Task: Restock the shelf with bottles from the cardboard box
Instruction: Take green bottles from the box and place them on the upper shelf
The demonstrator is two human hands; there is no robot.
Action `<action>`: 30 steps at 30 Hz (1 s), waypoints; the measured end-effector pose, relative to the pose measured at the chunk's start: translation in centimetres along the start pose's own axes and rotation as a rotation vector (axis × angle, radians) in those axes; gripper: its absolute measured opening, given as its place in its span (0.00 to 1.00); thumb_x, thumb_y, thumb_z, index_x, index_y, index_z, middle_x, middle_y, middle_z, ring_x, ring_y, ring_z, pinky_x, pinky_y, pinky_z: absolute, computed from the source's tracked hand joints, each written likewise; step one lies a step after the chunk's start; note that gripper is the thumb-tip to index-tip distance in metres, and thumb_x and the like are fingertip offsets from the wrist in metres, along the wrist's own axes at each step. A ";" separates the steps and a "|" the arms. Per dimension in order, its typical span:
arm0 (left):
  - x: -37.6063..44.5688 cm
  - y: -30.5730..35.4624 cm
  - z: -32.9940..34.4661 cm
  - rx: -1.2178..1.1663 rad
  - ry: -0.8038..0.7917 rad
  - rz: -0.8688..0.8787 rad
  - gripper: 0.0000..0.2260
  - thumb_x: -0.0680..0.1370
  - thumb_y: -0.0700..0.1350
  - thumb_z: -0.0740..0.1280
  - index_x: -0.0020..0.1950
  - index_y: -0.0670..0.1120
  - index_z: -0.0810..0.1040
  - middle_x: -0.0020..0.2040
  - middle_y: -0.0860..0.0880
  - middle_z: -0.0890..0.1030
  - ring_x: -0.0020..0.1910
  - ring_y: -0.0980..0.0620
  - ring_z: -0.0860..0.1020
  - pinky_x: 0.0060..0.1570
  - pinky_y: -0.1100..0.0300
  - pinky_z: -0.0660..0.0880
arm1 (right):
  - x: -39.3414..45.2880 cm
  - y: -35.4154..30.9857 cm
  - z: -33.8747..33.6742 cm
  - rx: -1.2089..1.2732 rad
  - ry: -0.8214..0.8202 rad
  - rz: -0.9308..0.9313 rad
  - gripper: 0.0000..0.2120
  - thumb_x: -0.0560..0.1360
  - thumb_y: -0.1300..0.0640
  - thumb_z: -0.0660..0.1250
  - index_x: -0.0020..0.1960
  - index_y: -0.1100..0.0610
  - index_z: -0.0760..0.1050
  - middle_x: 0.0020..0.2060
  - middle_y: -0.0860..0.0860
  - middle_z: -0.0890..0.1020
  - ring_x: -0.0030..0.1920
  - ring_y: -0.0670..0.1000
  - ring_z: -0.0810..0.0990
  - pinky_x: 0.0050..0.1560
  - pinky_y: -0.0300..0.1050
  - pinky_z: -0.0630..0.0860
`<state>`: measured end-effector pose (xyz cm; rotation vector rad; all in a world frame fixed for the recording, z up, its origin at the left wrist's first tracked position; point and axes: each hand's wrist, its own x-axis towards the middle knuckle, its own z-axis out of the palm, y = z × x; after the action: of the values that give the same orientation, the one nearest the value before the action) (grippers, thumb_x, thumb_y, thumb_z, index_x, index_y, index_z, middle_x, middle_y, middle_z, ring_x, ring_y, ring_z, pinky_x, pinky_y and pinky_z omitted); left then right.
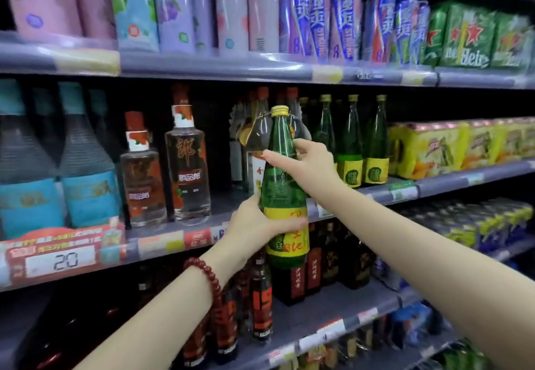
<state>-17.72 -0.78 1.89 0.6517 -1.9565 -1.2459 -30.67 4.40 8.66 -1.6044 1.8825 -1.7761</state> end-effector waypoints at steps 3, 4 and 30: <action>2.3 0.7 4.1 -0.017 -0.041 0.032 0.20 0.60 0.52 0.82 0.47 0.56 0.78 0.44 0.58 0.85 0.44 0.60 0.83 0.43 0.63 0.79 | 1.3 2.2 -4.1 -0.036 0.033 -0.009 0.39 0.64 0.35 0.73 0.67 0.56 0.73 0.60 0.56 0.80 0.59 0.54 0.79 0.61 0.54 0.77; 3.1 0.8 5.6 -0.034 -0.055 0.042 0.20 0.61 0.51 0.82 0.48 0.55 0.78 0.44 0.57 0.85 0.44 0.60 0.83 0.42 0.64 0.79 | 1.8 2.9 -5.6 -0.041 0.028 -0.011 0.40 0.63 0.35 0.73 0.67 0.57 0.72 0.60 0.56 0.80 0.59 0.54 0.79 0.61 0.55 0.76; 25.1 7.9 34.6 0.356 0.351 0.202 0.30 0.64 0.54 0.79 0.61 0.46 0.73 0.55 0.50 0.80 0.54 0.51 0.79 0.53 0.57 0.77 | 19.4 20.6 -30.9 -0.016 0.031 -0.348 0.13 0.69 0.43 0.73 0.46 0.51 0.78 0.40 0.46 0.83 0.44 0.43 0.82 0.46 0.46 0.82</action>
<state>-60.75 3.25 7.04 0.7670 -1.9002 -0.6162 -72.22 6.59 13.32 -2.0237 1.7156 -1.9213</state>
